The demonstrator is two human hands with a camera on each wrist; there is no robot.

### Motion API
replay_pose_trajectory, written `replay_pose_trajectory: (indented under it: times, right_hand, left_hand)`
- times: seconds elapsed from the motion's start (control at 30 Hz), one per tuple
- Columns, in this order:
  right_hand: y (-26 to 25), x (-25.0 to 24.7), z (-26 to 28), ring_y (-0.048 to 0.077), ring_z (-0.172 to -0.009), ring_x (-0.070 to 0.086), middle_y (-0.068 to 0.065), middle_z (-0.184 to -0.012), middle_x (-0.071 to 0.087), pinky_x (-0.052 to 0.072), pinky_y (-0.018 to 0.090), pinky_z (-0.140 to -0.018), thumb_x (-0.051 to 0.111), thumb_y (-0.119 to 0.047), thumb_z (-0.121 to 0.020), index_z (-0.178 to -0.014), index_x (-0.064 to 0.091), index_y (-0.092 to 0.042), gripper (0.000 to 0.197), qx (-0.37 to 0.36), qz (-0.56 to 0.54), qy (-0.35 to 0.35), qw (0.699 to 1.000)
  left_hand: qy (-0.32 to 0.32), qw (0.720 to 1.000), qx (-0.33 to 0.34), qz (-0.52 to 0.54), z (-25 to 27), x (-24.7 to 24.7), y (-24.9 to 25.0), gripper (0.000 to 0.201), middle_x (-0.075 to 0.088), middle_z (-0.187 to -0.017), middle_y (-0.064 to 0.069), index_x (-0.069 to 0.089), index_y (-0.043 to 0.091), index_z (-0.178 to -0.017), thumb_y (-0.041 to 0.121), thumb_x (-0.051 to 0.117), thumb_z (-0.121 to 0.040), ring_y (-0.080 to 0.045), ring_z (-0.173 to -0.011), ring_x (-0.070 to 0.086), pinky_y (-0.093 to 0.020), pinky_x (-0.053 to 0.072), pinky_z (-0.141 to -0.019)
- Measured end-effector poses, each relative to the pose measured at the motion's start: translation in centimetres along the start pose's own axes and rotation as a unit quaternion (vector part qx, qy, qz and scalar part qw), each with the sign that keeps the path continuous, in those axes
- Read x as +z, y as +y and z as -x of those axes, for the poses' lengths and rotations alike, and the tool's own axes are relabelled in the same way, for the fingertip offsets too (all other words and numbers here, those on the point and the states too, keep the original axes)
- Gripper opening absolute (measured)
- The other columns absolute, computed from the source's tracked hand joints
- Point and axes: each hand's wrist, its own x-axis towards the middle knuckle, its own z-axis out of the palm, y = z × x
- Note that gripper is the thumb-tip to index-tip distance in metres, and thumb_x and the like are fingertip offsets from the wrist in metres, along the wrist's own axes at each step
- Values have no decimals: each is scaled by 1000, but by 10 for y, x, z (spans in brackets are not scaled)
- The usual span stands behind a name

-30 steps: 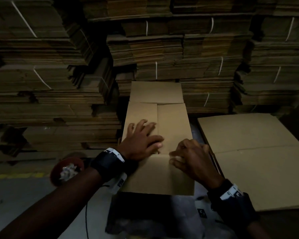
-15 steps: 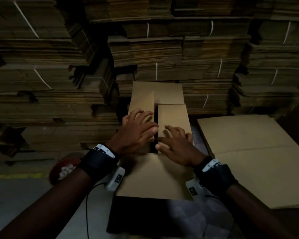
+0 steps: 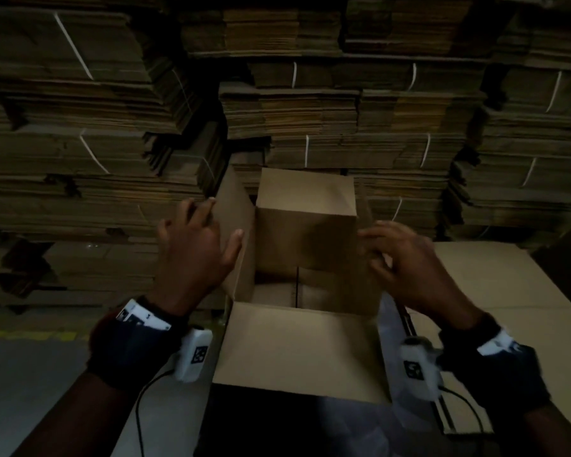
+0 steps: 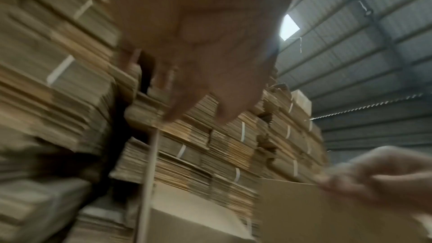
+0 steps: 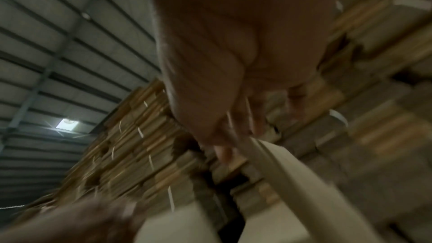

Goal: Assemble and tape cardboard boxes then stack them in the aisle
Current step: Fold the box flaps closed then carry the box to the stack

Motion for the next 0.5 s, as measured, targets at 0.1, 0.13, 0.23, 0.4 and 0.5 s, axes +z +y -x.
replay_pose_trajectory:
  times: [0.1,0.13,0.23,0.4,0.5]
  right_hand:
    - [15,-21,14,17,-145,35,-2,-141,59,25,53,-113,57,-28,-95,-113,67,-35,21,100,133,-57,984]
    - [17,-23,18,19,-145,33,0,-141,57,23,55,-113,52,-37,-97,-115,65,-34,22,136,179,-87,971]
    - [24,-10,24,25,-152,22,2,-154,46,17,60,-117,48,-72,-92,-144,45,-28,68,254,168,-238,922]
    - [41,61,47,19,-147,33,-8,-161,27,36,39,-117,85,-75,-58,-161,-2,-31,142,228,-127,-316,912]
    - [44,93,61,3,-97,63,-9,-134,52,57,33,-88,93,-44,-68,-157,14,-41,119,201,-180,-175,947]
  left_hand:
    - [-83,993,-34,-74,9,11,-13,66,41,-153,-9,73,9,-88,67,43,-93,-35,-139,30,-61,33,-101]
    - [-139,986,-49,-76,12,16,-16,80,35,-158,-10,73,8,-103,77,34,-89,-36,-143,24,-63,30,-106]
    - [-359,930,-82,-8,23,38,-23,128,-1,-169,-11,23,12,-158,102,22,-67,-35,-154,-3,-62,12,-120]
    - [-468,822,-78,314,52,86,-21,142,21,-166,4,-5,31,-159,80,80,-56,-12,-145,36,-40,39,-116]
    - [-356,820,-84,441,69,103,-12,123,52,-144,10,18,30,-156,59,91,-61,4,-123,55,-26,52,-101]
